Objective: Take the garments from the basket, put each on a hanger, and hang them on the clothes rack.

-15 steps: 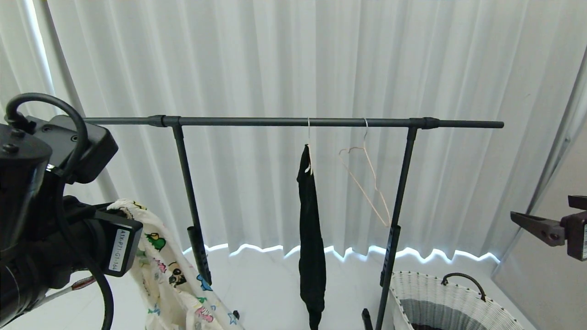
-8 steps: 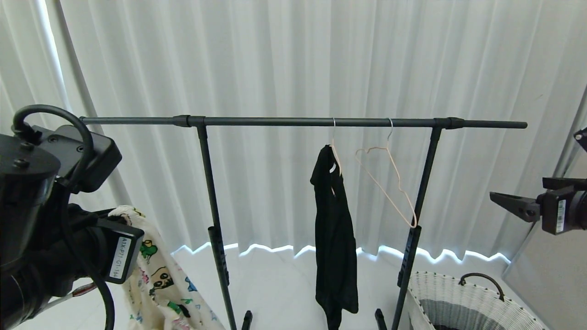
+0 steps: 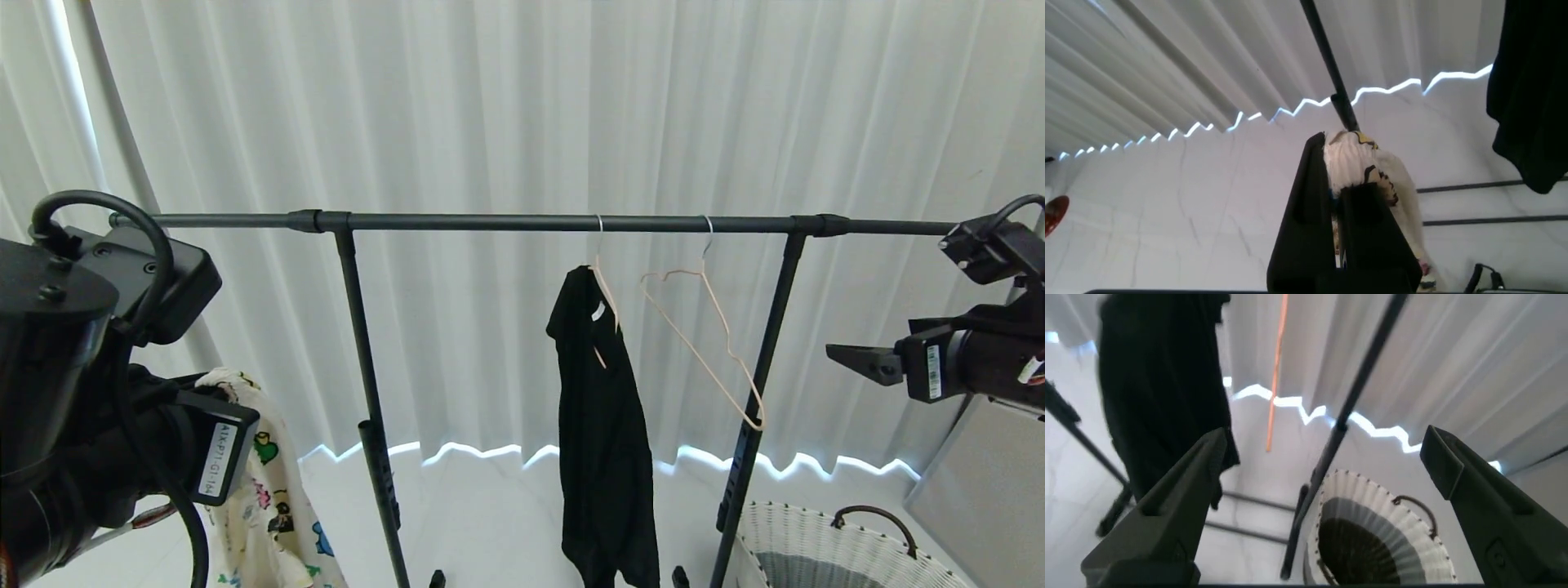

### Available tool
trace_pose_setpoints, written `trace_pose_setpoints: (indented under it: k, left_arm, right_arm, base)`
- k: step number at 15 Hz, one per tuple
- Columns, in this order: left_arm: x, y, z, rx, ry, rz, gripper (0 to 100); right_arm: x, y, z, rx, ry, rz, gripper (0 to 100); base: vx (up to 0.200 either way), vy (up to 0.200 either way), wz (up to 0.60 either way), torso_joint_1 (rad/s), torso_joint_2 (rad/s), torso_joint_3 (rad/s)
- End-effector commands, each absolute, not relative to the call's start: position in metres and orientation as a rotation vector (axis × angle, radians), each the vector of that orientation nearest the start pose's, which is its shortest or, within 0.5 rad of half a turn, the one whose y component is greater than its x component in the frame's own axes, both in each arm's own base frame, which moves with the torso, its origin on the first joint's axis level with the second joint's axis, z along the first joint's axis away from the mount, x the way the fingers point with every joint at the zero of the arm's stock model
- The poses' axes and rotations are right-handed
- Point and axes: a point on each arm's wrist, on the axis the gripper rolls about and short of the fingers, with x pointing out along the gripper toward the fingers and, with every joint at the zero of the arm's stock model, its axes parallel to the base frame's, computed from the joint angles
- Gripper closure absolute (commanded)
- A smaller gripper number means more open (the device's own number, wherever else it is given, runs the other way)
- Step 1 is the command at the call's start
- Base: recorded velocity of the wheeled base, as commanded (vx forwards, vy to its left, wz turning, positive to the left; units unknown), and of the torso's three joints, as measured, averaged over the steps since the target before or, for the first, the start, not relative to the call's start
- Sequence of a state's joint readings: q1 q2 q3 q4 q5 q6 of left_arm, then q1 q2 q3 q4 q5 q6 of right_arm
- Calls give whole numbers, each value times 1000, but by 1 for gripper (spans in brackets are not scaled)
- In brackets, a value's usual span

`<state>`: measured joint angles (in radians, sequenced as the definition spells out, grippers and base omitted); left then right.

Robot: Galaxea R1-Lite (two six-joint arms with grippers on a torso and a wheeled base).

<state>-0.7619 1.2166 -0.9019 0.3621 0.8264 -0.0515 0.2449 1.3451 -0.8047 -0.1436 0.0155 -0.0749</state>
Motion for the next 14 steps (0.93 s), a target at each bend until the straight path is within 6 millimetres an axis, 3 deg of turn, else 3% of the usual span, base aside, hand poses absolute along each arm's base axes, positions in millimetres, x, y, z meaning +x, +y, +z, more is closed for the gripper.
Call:
trace_pose_setpoints:
  k: [1, 7, 14]
  left_arm:
    - [127, -99, 239, 433, 472, 74, 100]
    - [136, -92, 243, 384, 452, 137, 100]
    - [137, -90, 246, 360, 429, 150, 100]
  right_arm:
    - [223, 58, 215, -126, 441, 288, 0]
    - [246, 73, 193, -77, 539, 377, 0]
    - [293, 108, 160, -50, 604, 422, 0]
  base:
    - [200, 0, 0, 7, 2, 7]
    - [200, 0, 0, 4, 3, 2]
    - [0, 0, 0, 0, 0, 0]
